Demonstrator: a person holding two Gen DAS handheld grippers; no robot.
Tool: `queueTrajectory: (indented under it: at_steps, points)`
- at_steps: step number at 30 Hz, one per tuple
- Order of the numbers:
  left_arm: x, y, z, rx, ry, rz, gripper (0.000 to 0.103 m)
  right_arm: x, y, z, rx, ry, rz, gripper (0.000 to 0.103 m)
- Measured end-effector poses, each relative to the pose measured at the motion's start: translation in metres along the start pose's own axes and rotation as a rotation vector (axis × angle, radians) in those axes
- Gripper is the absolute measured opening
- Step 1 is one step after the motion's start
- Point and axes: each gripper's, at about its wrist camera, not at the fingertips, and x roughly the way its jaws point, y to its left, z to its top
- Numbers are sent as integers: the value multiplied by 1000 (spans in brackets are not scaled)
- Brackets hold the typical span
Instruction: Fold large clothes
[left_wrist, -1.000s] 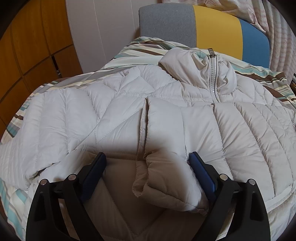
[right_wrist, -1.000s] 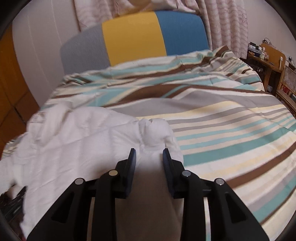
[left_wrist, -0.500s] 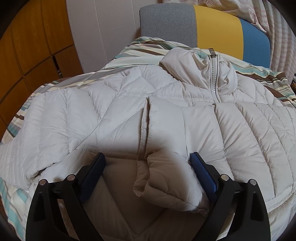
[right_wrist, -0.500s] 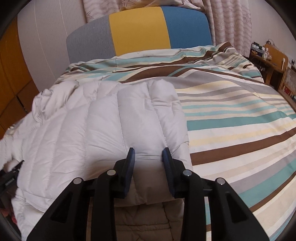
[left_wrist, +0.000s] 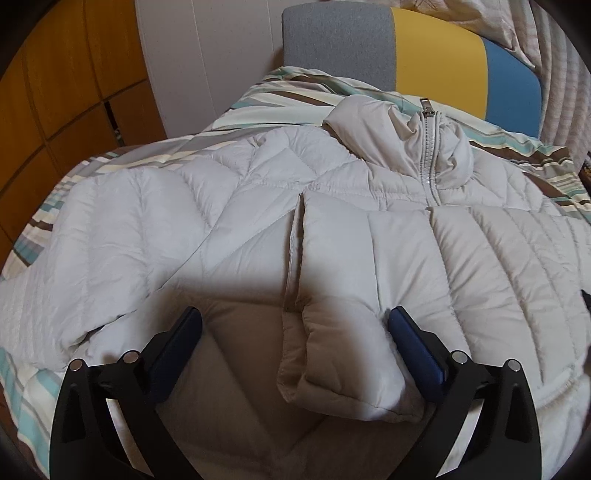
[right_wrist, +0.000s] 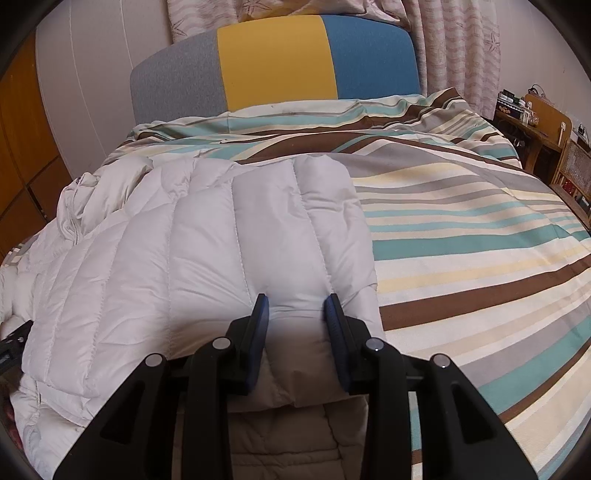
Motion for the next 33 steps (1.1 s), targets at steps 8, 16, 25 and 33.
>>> queueTrajectory:
  at_steps: [8, 16, 25, 33]
  points:
    - [-41, 58, -8, -102, -47, -58, 100, -1, 1, 0, -7, -1, -7, 33]
    - [-79, 168, -15, -284, -151, 128, 100, -1, 1, 0, -13, -2, -14, 33]
    - [-77, 294, -52, -553, -95, 311, 100, -1, 2, 0, -15, -2, -17, 33]
    - [-77, 382, -92, -798, -53, 403, 100, -1, 3, 0, -15, -3, -20, 34]
